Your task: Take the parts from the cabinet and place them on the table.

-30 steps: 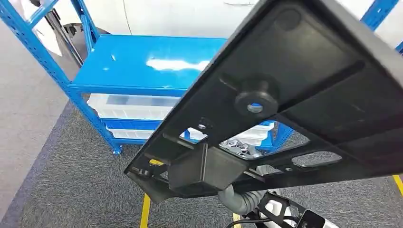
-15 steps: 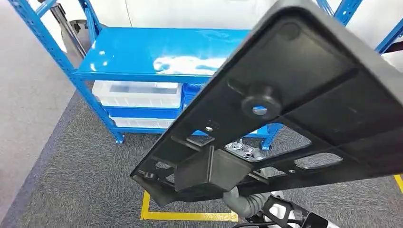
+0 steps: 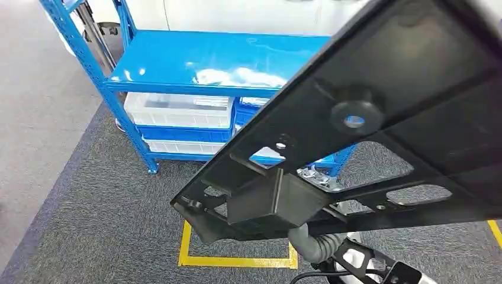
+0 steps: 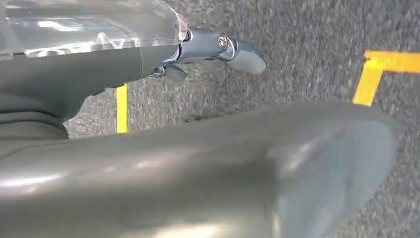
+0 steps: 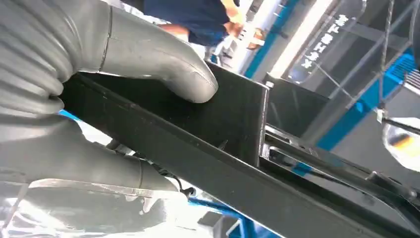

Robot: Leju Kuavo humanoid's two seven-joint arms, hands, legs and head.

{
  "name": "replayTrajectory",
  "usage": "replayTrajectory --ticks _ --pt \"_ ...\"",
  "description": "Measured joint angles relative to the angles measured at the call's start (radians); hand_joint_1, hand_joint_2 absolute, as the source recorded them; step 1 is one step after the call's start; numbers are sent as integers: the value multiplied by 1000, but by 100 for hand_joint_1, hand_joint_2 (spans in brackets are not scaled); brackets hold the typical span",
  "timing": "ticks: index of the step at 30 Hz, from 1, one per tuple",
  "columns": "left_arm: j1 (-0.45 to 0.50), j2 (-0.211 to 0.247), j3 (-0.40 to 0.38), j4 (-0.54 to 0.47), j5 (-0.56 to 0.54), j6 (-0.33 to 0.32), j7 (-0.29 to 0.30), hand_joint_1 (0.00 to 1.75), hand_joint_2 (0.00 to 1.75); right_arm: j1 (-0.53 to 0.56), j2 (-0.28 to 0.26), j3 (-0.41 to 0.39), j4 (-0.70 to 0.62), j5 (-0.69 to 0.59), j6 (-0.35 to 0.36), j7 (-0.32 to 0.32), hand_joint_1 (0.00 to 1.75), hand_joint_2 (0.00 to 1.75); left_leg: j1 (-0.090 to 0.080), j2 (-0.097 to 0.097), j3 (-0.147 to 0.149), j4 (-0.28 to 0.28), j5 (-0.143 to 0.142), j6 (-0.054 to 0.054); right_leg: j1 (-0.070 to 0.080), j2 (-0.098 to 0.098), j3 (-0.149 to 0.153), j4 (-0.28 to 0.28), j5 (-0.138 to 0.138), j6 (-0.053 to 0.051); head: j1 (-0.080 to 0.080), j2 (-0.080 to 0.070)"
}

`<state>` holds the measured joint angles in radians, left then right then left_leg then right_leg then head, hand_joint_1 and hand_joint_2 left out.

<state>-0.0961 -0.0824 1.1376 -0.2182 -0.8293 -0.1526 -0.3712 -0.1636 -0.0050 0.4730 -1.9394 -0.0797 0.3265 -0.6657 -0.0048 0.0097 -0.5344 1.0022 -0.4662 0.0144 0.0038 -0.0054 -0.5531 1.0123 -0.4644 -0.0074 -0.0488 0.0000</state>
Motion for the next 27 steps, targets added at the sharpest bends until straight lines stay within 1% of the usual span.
replayTrajectory --ticks 2,3,4,5,6,7,8,9,10,11,12,13,14,15,16,18,19,20,21,22,23,24,25,26,27 --pt "-2 0 0 0 -1 0 1 0 0 -1 -2 -1 -1 -6 1 0 175 175 4 3 -5 -1 4 -9 3 2 -8 3 2 -2 0 0" --pt "-4 -1 0 0 -2 0 1 0 0 -2 -6 -2 -3 -7 2 0 175 175 5 6 -5 -5 7 -13 4 4 -9 1 4 -5 0 0" --pt "-6 0 0 0 -1 1 1 0 0 -3 -8 -2 -8 -9 6 0 175 175 -1 7 -6 -3 3 -19 -10 6 -5 -14 14 -13 0 0" --pt "-8 0 0 0 0 3 0 0 0 -7 -9 -2 -8 -13 10 0 175 175 3 1 -15 15 -15 -24 -10 7 -3 -22 19 -17 0 0" --pt "-9 0 0 0 2 3 1 0 0 -14 -9 -2 -8 -19 13 0 175 175 6 -1 -40 72 -55 -27 -11 8 -6 -22 24 -23 0 0" --pt "-10 0 0 0 2 3 1 0 0 -17 -10 -3 -8 -23 17 0 175 175 10 -1 -70 138 -89 -31 -10 11 -9 -22 25 -24 0 0" --pt "-9 0 0 0 4 4 1 0 0 -19 -11 -3 -6 -26 22 0 175 175 13 -1 -109 228 -127 -36 -9 17 -12 -21 26 -24 0 0" --pt "-8 0 0 0 6 5 1 0 0 -22 -12 -3 -3 -29 24 0 175 175 15 -1 -140 298 -146 -41 -9 24 -15 -19 28 -23 0 0" --pt "-8 0 0 0 9 5 1 0 0 -25 -14 -3 -1 -31 24 0 175 175 18 -1 -148 312 -136 -44 -10 30 -16 -17 28 -22 0 0" --pt "-8 0 0 0 11 5 1 0 0 -30 -15 -3 1 -31 24 0 175 175 20 -1 -131 279 -106 -45 -10 38 -17 -14 29 -21 0 0" --pt "-8 0 0 0 12 5 0 0 0 -36 -15 -2 2 -31 23 0 175 175 22 -2 -97 209 -63 -46 -11 47 -17 -13 29 -20 0 0" --pt "-8 0 0 0 13 5 0 0 0 -44 -15 -2 3 -31 21 0 175 175 26 -12 -51 113 -14 -45 -11 57 -17 -9 29 -17 0 0" --pt "-8 1 0 0 15 5 1 0 0 -53 -15 -3 3 -30 19 0 175 175 30 -46 -15 31 15 -43 -12 65 -20 -5 28 -12 0 0" --pt "-8 1 2 0 17 5 2 0 0 -63 -16 -3 3 -27 17 0 175 175 30 -79 -6 7 -1 -41 -5 74 -29 3 29 -4 0 0" --pt "-8 1 2 0 21 4 4 0 0 -69 -15 -2 3 -22 13 0 175 175 29 -70 -5 6 -3 -38 -10 82 -38 4 34 4 0 0" --pt "-9 1 3 0 23 4 4 0 0 -73 -16 -2 0 -9 -6 0 175 175 23 -60 -10 7 0 -30 -17 97 -45 -1 42 18 0 0" --pt "-9 -2 3 0 23 3 4 0 0 -76 -18 -2 -6 -2 -18 0 175 175 31 -49 -9 -2 8 -18 -11 102 -49 -2 44 26 0 0" --pt "-11 -3 3 0 23 3 4 0 0 -78 -20 -1 -12 4 -25 0 175 175 32 -35 -9 -7 13 -12 -14 69 -52 13 32 26 0 0" --pt "-11 -3 3 0 23 3 4 0 0 -84 -23 1 -18 13 -38 0 175 175 30 -26 -11 -7 14 -4 -11 35 -73 53 1 28 0 0" --pt "-9 -2 3 0 23 5 4 0 0 -89 -26 3 -23 18 -52 0 175 175 28 -15 -13 -7 14 -2 -15 22 -109 129 -42 31 0 0" --pt "-8 -2 3 0 23 9 4 0 0 -90 -31 5 -29 26 -69 0 175 175 26 -1 -15 -7 14 -1 -17 17 -153 223 -84 35 0 0" --pt "-9 -2 3 0 23 13 4 0 0 -90 -38 9 -35 34 -84 0 175 175 25 10 -16 -7 14 -1 -19 17 -185 292 -107 39 0 0" --pt "-10 -2 3 0 23 18 5 0 0 -90 -47 14 -39 40 -95 0 175 175 24 22 -17 -6 14 -1 -19 16 -198 322 -107 41 0 0" --pt "-11 -2 3 0 23 24 5 0 0 -91 -54 19 -42 44 -106 0 175 175 24 33 -16 -6 14 -1 -20 14 -186 302 -86 41 0 0" --pt "-14 -3 3 0 23 31 6 0 0 -94 -61 26 -44 46 -118 0 175 175 24 43 -16 -5 13 -3 -20 10 -154 243 -51 40 0 0"
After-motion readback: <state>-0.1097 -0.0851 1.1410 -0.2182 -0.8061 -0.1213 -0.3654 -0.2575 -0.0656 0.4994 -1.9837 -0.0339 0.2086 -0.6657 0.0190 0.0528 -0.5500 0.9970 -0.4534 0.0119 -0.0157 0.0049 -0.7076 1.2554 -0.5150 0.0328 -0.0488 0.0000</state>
